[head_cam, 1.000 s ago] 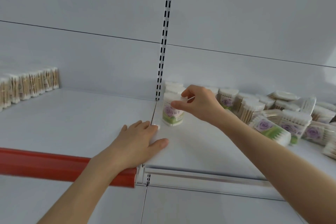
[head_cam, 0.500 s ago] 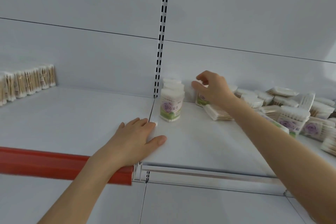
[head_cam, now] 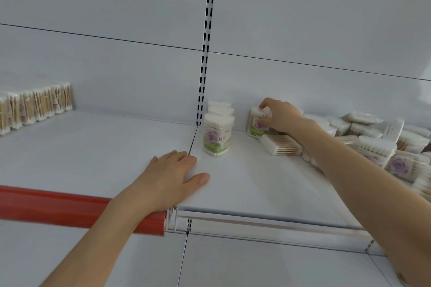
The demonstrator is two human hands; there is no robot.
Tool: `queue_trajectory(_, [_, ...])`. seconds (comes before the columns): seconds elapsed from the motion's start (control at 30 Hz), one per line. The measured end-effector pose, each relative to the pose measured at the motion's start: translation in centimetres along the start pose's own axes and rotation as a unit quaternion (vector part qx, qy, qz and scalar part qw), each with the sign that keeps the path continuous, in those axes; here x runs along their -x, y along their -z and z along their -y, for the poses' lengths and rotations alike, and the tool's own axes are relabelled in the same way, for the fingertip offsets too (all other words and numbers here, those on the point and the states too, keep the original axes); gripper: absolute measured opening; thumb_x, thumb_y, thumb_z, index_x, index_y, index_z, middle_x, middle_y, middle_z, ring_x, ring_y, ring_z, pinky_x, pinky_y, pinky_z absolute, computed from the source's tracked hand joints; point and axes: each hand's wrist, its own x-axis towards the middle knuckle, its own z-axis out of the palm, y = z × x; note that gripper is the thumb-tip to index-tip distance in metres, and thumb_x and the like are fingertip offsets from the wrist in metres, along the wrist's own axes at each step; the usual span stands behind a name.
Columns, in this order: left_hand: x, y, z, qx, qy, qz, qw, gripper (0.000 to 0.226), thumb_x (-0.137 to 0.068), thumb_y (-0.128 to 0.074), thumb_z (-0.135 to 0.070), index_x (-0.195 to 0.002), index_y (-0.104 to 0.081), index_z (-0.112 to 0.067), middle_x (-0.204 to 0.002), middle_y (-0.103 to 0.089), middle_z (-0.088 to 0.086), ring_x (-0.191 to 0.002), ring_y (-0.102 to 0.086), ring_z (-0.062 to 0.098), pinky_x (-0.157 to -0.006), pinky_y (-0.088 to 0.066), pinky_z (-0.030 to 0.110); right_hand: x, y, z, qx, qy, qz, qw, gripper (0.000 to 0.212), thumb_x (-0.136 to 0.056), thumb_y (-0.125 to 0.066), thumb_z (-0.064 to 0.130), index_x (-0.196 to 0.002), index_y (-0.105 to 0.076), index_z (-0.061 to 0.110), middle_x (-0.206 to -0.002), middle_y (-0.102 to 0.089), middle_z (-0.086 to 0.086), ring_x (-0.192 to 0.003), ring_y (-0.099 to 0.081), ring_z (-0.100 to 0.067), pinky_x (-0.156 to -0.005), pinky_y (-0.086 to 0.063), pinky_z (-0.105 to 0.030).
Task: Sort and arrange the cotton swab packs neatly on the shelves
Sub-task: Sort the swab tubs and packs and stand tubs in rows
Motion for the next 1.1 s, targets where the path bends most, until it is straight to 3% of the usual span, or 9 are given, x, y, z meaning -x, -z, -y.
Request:
queue_trajectory(0.33, [0.2, 0.3, -0.2, 0.016, 0.007, 0.003, 1.0, 0.107, -0.049, 0.004, -0.075, -0.135, -0.037, -0.026, -0.138, -0.037, -0.013, -0.128, -0.031, 0.006, -0.102, -0.023, 0.024, -1.7, -0.9, 1.5, -0.128, 0.003, -0.052, 0.99, 0.041, -0.082, -0.067, 0.035, -0.117, -0.054, 0.018, -0.118, -0.052, -0.014, -0.106, -0.049, -0.029, -0.075, -0.032, -0.027])
queue_trajectory(0.47, [0.1, 0.2, -0.2, 0.014, 0.001, 0.012, 1.0, 0.081, -0.077, -0.016, -0.076, -0.137, -0.036, -0.026, -0.139, -0.037, -0.013, -0.128, -0.032, 0.006, -0.104, -0.024, 0.025, -1.4, -0.6, 1.9, -0.127, -0.016, -0.074, 0.989, 0.042, -0.082, -0.066, 0.037, -0.118, -0.053, 0.02, -0.117, -0.049, -0.014, -0.103, -0.05, -0.032, -0.076, -0.034, -0.028])
queue_trajectory(0.63, [0.4, 0.7, -0.3, 0.056, 0.014, 0.02, 0.998, 0.107, -0.051, -0.004, -0.079, -0.138, -0.038, -0.025, -0.14, -0.039, -0.013, -0.129, -0.033, 0.006, -0.104, -0.022, 0.022, 2.0, 2.1, 1.5, -0.195, -0.013, -0.106, 0.975, 0.042, -0.077, -0.07, 0.033, -0.115, -0.056, 0.022, -0.115, -0.044, -0.01, -0.092, -0.045, -0.023, -0.073, -0.036, -0.028])
queue_trajectory(0.7, [0.3, 0.8, -0.4, 0.091, 0.022, -0.001, 0.996, 0.091, -0.067, -0.026, -0.08, -0.136, -0.043, -0.023, -0.139, -0.042, -0.01, -0.128, -0.037, 0.008, -0.103, -0.024, 0.02, 4.3, 3.2, 1.4, -0.217, -0.002, -0.117, 0.969, 0.04, -0.075, -0.071, 0.033, -0.112, -0.057, 0.024, -0.11, -0.044, -0.006, -0.092, -0.046, -0.02, -0.073, -0.036, -0.026])
queue_trajectory(0.8, [0.1, 1.6, -1.5, 0.156, 0.039, -0.096, 0.982, 0.06, -0.08, -0.064, -0.049, -0.131, -0.051, -0.02, -0.135, -0.05, -0.006, -0.125, -0.044, 0.012, -0.094, -0.028, 0.016, 7.9, 4.5, 1.6, -0.245, 0.015, -0.12, 0.962, 0.035, -0.073, -0.074, 0.04, -0.102, -0.058, 0.029, -0.104, -0.047, -0.002, -0.093, -0.048, -0.016, -0.075, -0.033, -0.022])
queue_trajectory(0.87, [-0.1, 2.3, -3.5, 0.245, 0.025, -0.162, 0.956, 0.07, -0.067, -0.071, -0.05, -0.128, -0.052, -0.02, -0.12, -0.053, -0.012, -0.115, -0.052, 0.01, -0.087, -0.033, 0.015, 10.0, 4.9, 2.1, -0.266, 0.025, -0.107, 0.958, 0.034, -0.071, -0.073, 0.046, -0.097, -0.056, 0.032, -0.103, -0.05, -0.001, -0.092, -0.05, -0.014, -0.073, -0.036, -0.022])
queue_trajectory(0.97, [-0.4, 3.2, -6.8, 0.339, 0.001, -0.181, 0.923, 0.096, -0.048, -0.065, -0.063, -0.132, -0.046, -0.021, -0.108, -0.056, -0.012, -0.095, -0.059, 0.003, -0.077, -0.043, 0.016, 12.5, 5.3, 3.4, -0.29, 0.047, -0.105, 0.95, 0.037, -0.068, -0.071, 0.053, -0.096, -0.055, 0.033, -0.102, -0.054, 0.001, -0.085, -0.053, -0.008, -0.063, -0.039, -0.018])
queue_trajectory(1.03, [-0.4, 3.1, -8.1, 0.345, -0.002, -0.185, 0.92, 0.089, -0.052, -0.071, -0.061, -0.129, -0.047, -0.023, -0.099, -0.058, -0.013, -0.084, -0.059, 0.0, -0.07, -0.047, 0.014, 13.8, 5.5, 4.3, -0.315, 0.065, -0.099, 0.942, 0.041, -0.066, -0.071, 0.055, -0.096, -0.055, 0.032, -0.103, -0.055, 0.003, -0.082, -0.054, -0.003, -0.062, -0.041, -0.015])
queue_trajectory(1.1, [-0.3, 3.0, -8.2, 0.346, 0.005, -0.198, 0.917, 0.063, -0.062, -0.078, -0.046, -0.116, -0.053, -0.026, -0.092, -0.06, -0.014, -0.078, -0.061, 0.002, -0.066, -0.05, 0.016, 14.6, 5.6, 4.7, -0.35, 0.086, -0.07, 0.93, 0.045, -0.063, -0.068, 0.06, -0.095, -0.056, 0.03, -0.104, -0.057, 0.003, -0.084, -0.057, -0.003, -0.068, -0.047, -0.017])
